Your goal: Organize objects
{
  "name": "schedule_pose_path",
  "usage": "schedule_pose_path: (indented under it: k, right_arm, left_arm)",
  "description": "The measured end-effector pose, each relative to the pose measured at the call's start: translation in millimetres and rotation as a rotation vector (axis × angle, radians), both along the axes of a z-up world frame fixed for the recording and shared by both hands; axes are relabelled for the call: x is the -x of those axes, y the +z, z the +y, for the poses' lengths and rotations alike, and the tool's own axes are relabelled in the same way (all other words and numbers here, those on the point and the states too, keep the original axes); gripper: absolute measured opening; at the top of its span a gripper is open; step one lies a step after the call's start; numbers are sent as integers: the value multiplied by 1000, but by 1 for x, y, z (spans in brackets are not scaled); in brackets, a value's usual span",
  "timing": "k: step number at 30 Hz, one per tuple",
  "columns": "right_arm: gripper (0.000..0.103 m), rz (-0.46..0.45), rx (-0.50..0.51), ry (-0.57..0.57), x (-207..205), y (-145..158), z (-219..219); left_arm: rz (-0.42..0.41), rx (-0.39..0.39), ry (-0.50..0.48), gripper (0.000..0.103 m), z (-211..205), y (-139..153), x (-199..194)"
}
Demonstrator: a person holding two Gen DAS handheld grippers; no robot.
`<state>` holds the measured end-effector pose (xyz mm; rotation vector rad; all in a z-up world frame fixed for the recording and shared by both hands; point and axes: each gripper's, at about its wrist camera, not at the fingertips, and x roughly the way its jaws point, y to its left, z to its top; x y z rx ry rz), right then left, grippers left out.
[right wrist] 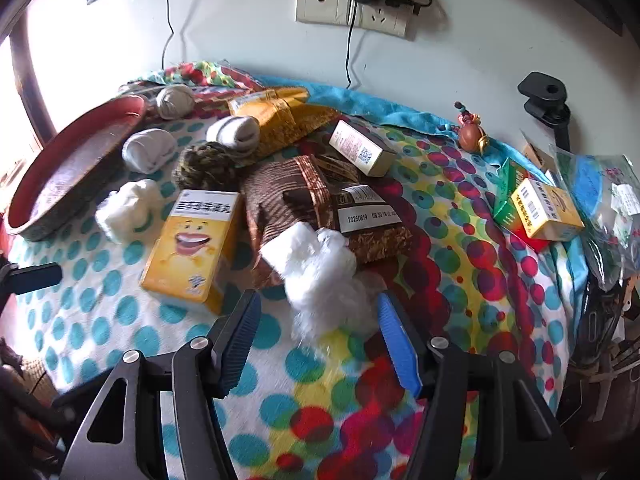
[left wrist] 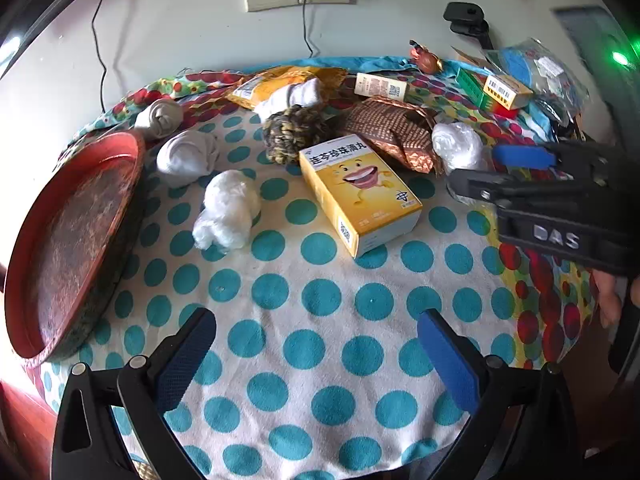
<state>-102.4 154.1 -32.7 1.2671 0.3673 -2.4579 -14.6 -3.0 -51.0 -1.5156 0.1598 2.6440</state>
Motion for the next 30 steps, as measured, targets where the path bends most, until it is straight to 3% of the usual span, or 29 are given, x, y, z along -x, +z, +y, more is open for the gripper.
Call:
schedule_pose_path:
  k: [2,4,5,8,13,26,30]
  right_arm:
    - [56,4,-6,8,5,-5,-3]
    - [47,9,-24,13,9,-8,-5]
    - [36,11,-25,18,10,-10,-6]
    - [30,-5,1,30,12,-11,-4]
    - [29,-8,55,26,4,-6,11]
    - [29,-13,127,-4,-14,2,55]
    - [29,-8,140,-1,-15,4,59]
  left_arm:
    - [-6,-5,2,103,2,-1,3]
    - [-16,-17,10,103,4,-3,8]
    - [-17,-18,16,103,5,-4,10]
    - [-14,-26,27,103,7,-3,16]
    - [-13,-65,68,103,12,1,33]
    - [-40,6,182,103,37,-13,76]
    - [-91,21,221,103,33,-25,85]
